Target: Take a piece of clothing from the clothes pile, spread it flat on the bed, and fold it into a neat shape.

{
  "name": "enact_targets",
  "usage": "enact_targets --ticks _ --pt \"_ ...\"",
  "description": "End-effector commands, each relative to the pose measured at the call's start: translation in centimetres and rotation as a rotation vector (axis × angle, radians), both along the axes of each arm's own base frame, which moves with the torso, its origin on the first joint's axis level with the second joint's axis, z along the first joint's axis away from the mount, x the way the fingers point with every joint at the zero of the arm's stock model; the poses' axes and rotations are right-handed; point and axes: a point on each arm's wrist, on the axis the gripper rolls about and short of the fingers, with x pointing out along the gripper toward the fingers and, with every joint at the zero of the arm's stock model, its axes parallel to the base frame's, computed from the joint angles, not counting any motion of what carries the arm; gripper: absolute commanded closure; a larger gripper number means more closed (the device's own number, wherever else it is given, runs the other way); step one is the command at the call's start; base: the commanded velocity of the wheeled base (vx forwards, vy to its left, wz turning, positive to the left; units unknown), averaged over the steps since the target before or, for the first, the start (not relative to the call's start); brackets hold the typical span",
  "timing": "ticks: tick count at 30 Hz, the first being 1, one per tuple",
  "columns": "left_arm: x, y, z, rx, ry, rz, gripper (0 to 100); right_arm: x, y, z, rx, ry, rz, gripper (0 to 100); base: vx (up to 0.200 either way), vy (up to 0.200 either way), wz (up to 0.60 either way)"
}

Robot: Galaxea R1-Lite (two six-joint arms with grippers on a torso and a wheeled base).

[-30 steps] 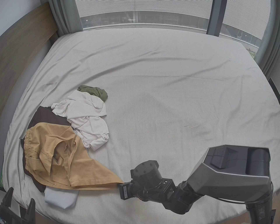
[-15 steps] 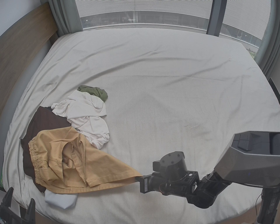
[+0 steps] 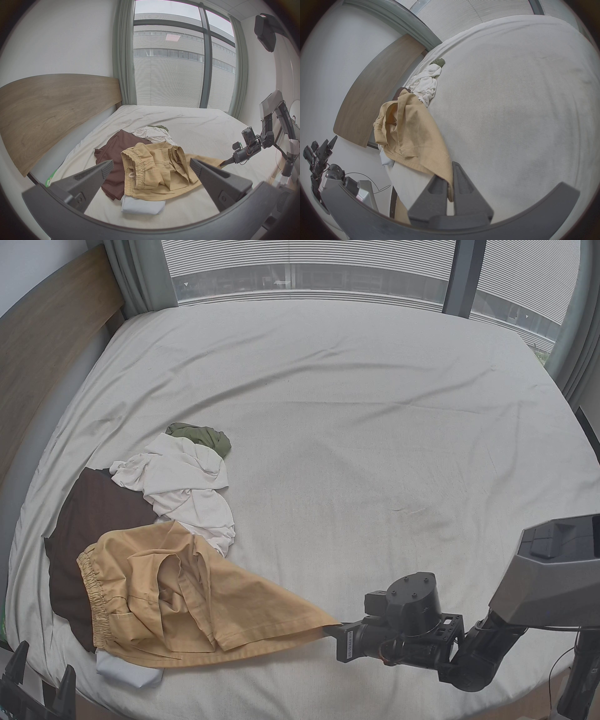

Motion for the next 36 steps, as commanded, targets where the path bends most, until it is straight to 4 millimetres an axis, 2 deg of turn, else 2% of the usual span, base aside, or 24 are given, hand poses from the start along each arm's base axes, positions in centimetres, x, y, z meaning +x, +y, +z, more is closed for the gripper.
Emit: enact_targets --ticks 1,5,18,24,36 --pt "0.0 0.0 -0.5 -0.001 0.001 0.001 0 -0.8 -1.3 1.1 -0.003 -0.013 -0.023 100 0.000 0.000 0.00" --pt "0.0 0.0 -0.5 -0.001 0.001 0.001 0 -1.6 -2.2 1.3 -0.028 -0.013 -0.028 100 0.000 0.000 0.00" --pt "0.0 0.0 -0.5 0.002 0.001 -0.001 0 -4.5 -7.9 -0.1 -0.103 0.005 -0.126 100 0.000 0.000 0.00" --pt "0.0 0.0 -0.5 0.002 0.001 -0.001 0 -5.8 -9.9 -0.2 -0.110 0.013 -0.163 100 0.000 0.000 0.00" --pt "0.0 0.0 -0.5 0.003 0.001 -0.001 0 -5.4 -11.5 0.2 -0.117 0.010 -0.236 100 0.000 0.000 0.00"
